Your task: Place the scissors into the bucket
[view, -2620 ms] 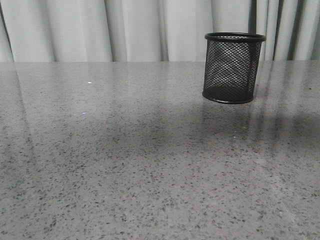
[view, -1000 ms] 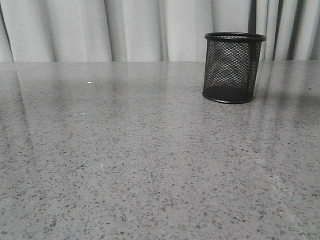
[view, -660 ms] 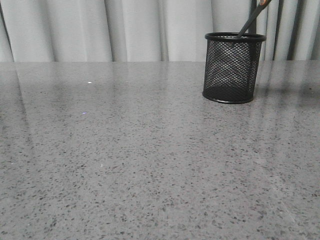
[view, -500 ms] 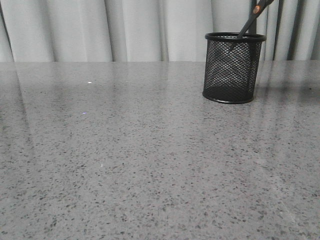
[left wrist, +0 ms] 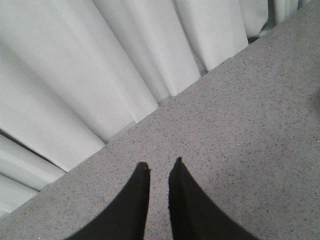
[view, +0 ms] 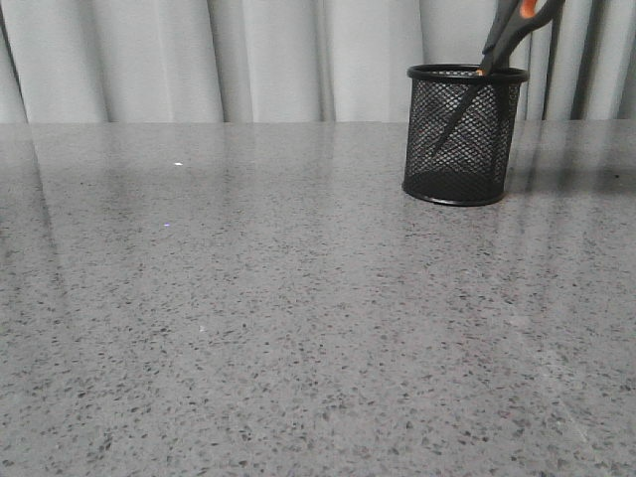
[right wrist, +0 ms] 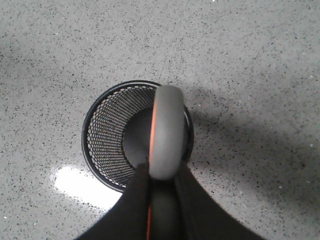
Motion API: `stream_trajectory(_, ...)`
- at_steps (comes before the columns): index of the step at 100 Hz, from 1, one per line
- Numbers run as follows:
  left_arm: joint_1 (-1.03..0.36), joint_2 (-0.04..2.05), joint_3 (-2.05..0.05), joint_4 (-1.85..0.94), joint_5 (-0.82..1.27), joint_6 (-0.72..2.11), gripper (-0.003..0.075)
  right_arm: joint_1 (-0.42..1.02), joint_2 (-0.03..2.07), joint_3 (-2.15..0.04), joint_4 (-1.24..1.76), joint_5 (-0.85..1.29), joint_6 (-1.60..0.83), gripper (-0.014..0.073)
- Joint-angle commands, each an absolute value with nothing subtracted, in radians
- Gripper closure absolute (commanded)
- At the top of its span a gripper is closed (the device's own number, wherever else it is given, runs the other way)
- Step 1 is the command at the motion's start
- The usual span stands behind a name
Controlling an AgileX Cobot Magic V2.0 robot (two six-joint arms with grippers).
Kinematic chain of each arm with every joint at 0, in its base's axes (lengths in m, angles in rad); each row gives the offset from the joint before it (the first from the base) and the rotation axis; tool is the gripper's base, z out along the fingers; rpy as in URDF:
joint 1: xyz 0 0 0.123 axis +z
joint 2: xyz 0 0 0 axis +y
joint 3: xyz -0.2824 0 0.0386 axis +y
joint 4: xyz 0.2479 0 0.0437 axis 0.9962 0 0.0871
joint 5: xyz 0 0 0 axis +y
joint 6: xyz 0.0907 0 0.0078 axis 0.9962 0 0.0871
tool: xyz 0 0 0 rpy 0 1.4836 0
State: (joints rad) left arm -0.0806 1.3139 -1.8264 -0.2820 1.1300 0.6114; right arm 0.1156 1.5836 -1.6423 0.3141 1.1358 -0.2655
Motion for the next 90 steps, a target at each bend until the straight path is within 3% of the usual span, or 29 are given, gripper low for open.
stream_trajectory(1, -0.078, 1.288, -1.858, -0.311, 1.073, 0.602, 0.0640, 0.116, 1.559, -1.681, 0.327, 1.098, -0.265, 0.0635)
stream_trajectory(12, -0.078, 1.288, -1.858, -0.311, 1.073, 0.602, 0.0640, 0.116, 1.568, -1.681, 0.327, 1.100, -0.265, 0.0578)
stream_trajectory(36, -0.078, 1.288, -1.858, -0.311, 1.073, 0.602, 0.0640, 0.116, 1.572, -1.681, 0.327, 1.109, -0.265, 0.0256)
stream_trajectory(90, -0.078, 1.288, -1.858, -0.311, 1.092, 0.602, 0.0641, 0.110, 1.433, -1.789, 0.217, 1.061, -0.261, 0.0251)
